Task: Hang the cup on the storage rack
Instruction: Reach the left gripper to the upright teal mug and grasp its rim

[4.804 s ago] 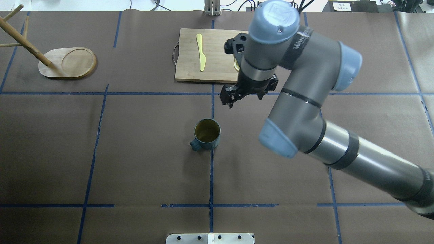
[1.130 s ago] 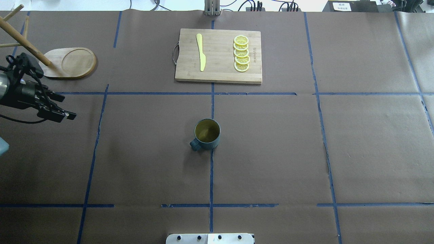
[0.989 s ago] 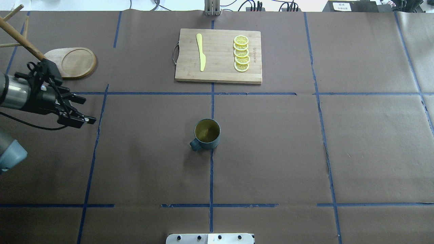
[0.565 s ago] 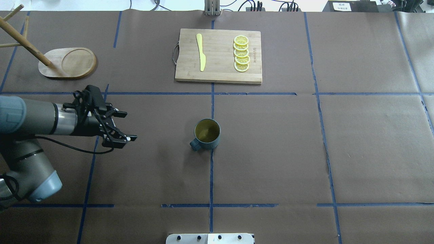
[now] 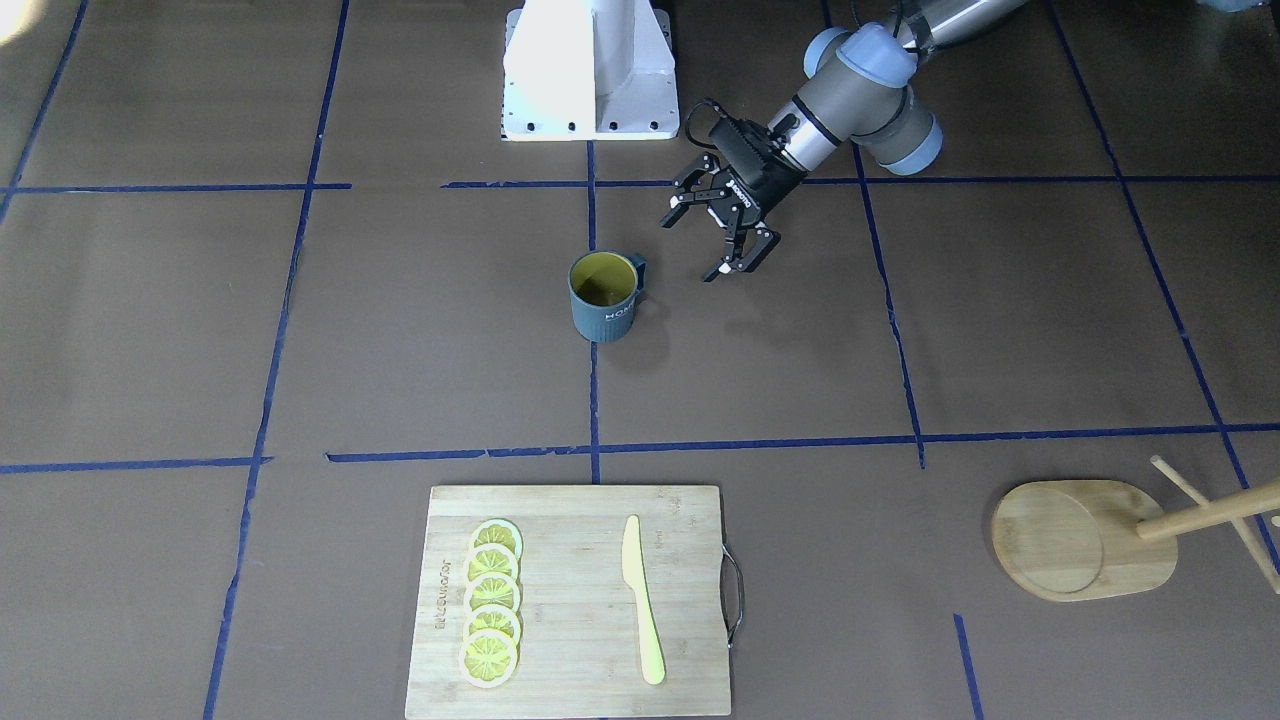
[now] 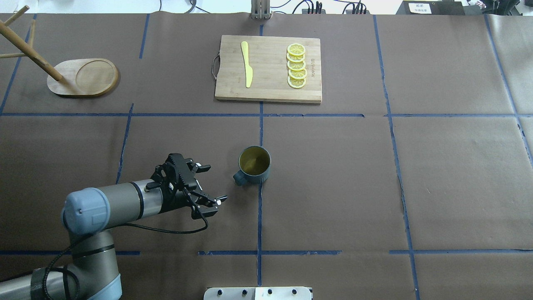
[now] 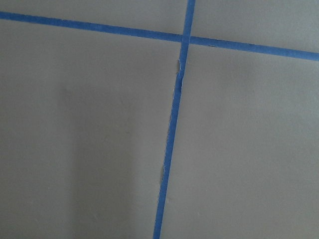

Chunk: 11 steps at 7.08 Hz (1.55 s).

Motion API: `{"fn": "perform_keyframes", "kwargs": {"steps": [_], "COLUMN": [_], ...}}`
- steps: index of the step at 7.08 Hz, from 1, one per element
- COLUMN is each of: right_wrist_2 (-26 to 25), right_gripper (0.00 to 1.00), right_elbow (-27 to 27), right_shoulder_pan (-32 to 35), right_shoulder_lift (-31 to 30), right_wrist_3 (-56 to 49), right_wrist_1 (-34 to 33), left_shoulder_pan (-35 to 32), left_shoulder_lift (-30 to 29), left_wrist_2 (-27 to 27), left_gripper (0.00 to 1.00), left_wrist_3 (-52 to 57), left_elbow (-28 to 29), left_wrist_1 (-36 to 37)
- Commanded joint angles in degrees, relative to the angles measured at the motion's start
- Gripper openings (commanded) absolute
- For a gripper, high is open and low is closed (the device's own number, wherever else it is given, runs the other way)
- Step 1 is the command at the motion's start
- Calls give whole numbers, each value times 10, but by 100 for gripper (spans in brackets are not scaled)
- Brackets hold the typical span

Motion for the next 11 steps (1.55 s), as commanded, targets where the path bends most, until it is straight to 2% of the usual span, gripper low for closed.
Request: {"fn": "perform_keyframes", "kwargs": {"steps": [1, 4, 7, 8, 10, 11], "right_wrist_2": [0, -1, -2, -2, -2, -2], "right_gripper": [100, 100, 100, 100, 100, 100], "right_elbow": [0, 1, 1, 1, 1, 1], "right_shoulder_pan": [0, -4, -4, -5, -5, -4], "right_shoulder_lift": [0, 1, 1, 1, 1, 1], "right_wrist_3": [0, 0, -1, -1, -1, -1], "right_wrist_1": [0, 0, 0, 0, 0, 0], "left_shoulder_pan": [20, 28, 30, 34, 34, 34], "left_shoulder_lift": [-53, -69, -82, -83, -84, -85], "left_wrist_2": [52, 69, 70, 70, 70, 70], "left_gripper": [100, 100, 84, 70, 12, 6], "left_wrist_3": [-1, 0, -17, -32, -55, -57], "left_elbow": [45, 73, 93, 95, 94, 92], "left_wrist_1": [1, 1, 2, 2, 1, -2]}}
